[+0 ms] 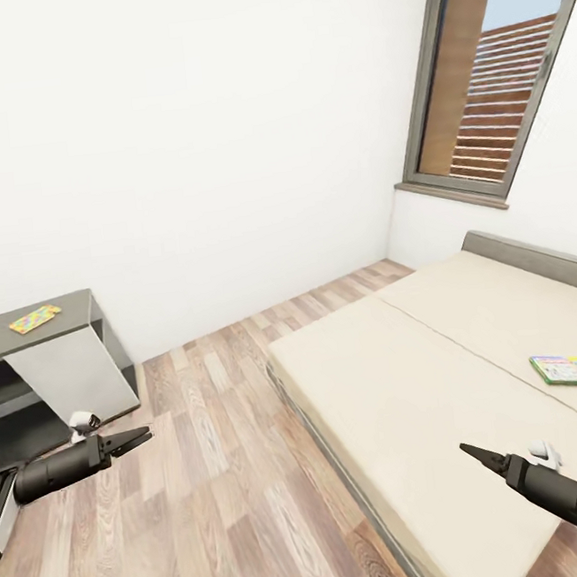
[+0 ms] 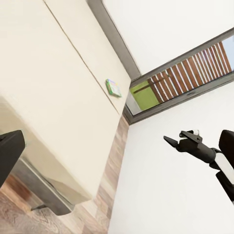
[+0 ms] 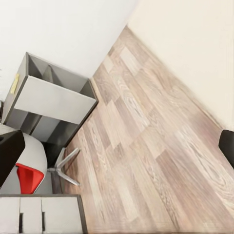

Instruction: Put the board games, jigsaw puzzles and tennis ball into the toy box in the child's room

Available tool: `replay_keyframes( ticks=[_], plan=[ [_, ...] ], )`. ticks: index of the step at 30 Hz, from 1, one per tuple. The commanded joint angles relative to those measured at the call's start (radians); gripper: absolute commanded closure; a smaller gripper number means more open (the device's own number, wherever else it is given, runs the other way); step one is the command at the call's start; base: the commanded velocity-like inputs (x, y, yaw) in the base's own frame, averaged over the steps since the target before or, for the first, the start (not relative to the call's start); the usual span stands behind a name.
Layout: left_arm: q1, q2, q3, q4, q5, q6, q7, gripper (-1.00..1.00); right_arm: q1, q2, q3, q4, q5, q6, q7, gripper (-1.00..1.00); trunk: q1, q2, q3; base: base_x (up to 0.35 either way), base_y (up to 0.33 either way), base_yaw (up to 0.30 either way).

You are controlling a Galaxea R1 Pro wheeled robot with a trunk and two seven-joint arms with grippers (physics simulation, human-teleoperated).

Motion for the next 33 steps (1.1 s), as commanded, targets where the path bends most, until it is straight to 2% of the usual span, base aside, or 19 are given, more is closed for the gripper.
replay_keyframes(
  ticks=[1,19,24,33],
  plan=[
    [-0.001,0.0,0.0,0.0,-0.001,0.01,-0.004,-1.0,-0.001,0.0,-0.001,-0.001,-0.001,0.005,0.003,-1.0,0.0,-0.002,-0.003,-0.102,0.0,0.24],
    [-0.001,0.0,0.0,0.001,0.001,0.01,-0.004,-1.0,-0.001,0.001,0.0,0.0,0.0,0.005,0.003,-1.0,0.0,-0.002,-0.022,-0.07,0.0,0.236],
    [-0.001,0.0,0.0,0.0,0.001,0.01,-0.004,-1.0,-0.001,0.001,0.017,0.0,0.001,0.005,0.002,-1.0,0.0,-0.002,-0.028,-0.121,-0.027,0.232],
    [-0.001,0.0,0.0,0.0,0.0,0.011,-0.004,-1.0,-0.002,0.001,0.025,0.001,0.001,0.005,0.001,-1.0,0.0,-0.002,-0.037,-0.037,-0.028,0.23]
  ],
)
